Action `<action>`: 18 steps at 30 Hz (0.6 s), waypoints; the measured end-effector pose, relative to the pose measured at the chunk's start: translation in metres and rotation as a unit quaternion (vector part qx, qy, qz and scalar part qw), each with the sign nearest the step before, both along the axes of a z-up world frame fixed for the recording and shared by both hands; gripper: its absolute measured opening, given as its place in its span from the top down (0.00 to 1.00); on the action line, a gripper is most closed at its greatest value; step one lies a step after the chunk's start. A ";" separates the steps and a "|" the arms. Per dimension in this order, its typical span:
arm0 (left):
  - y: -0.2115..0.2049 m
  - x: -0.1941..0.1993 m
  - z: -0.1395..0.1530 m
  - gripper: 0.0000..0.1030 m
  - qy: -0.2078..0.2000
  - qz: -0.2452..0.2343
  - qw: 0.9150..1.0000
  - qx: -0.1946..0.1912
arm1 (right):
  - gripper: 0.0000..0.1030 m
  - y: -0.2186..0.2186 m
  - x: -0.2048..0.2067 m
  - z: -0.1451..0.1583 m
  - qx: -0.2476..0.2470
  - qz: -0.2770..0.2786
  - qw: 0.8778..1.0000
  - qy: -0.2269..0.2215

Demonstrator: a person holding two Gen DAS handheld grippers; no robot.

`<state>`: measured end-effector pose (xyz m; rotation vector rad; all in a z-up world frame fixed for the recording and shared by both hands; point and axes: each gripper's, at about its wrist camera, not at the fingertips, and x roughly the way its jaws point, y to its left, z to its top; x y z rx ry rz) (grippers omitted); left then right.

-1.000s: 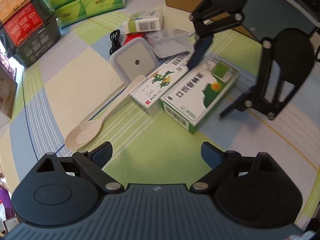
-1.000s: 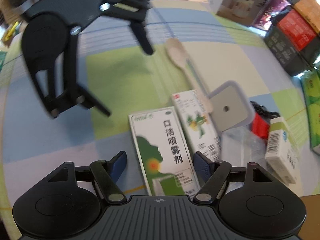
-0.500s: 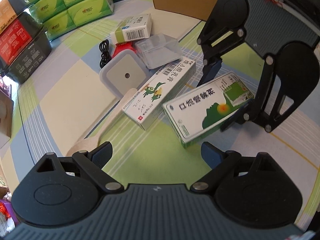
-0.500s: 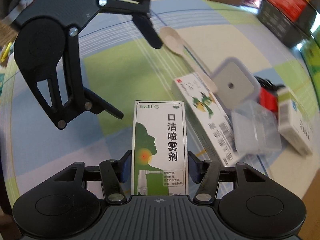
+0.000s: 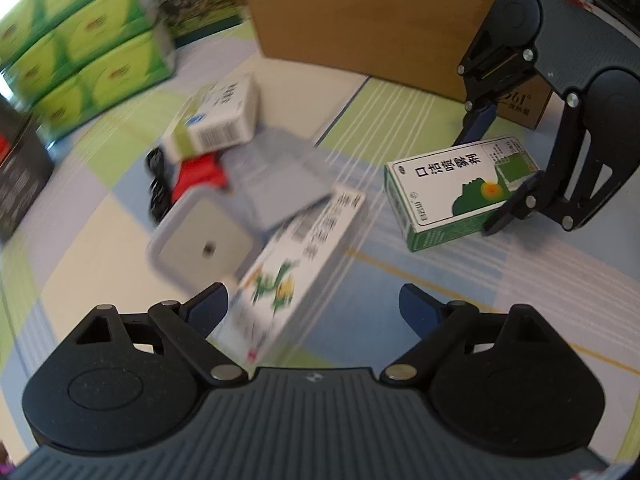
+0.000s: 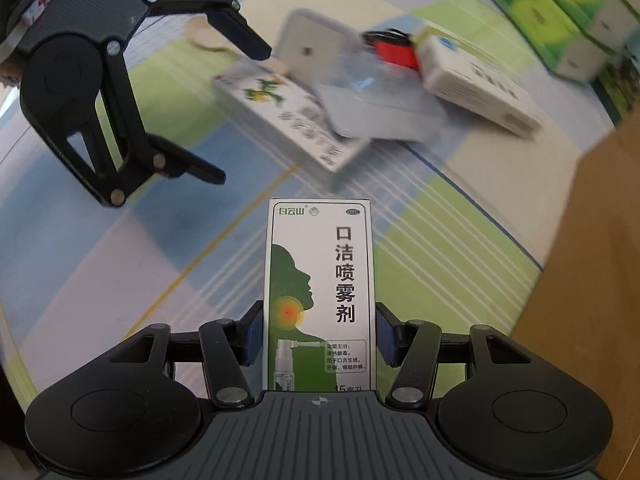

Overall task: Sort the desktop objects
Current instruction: 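Grasp the white vitamin A box with the left tool while the right tool holds the spray box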

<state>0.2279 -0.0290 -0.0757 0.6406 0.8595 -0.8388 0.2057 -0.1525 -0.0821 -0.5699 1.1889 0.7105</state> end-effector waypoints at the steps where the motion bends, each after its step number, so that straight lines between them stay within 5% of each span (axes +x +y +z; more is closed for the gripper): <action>1: -0.004 0.002 -0.002 0.14 0.000 -0.010 1.000 0.001 | 0.49 -0.001 0.001 0.000 0.004 -0.009 1.000 0.001; 9: -0.021 0.014 -0.015 0.24 0.010 -0.025 1.000 0.014 | 0.49 -0.015 -0.003 0.003 0.021 -0.032 0.999 -0.006; 11: -0.020 0.014 -0.014 0.31 0.016 -0.019 1.000 0.013 | 0.49 -0.016 -0.007 0.002 0.023 -0.036 0.999 -0.009; 15: -0.017 0.004 -0.008 0.66 0.046 0.019 0.999 0.018 | 0.49 -0.018 -0.010 0.003 0.027 -0.054 0.998 -0.011; 18: -0.014 -0.011 -0.005 0.68 0.074 0.065 0.995 0.017 | 0.49 -0.021 -0.014 0.004 0.032 -0.072 0.997 -0.008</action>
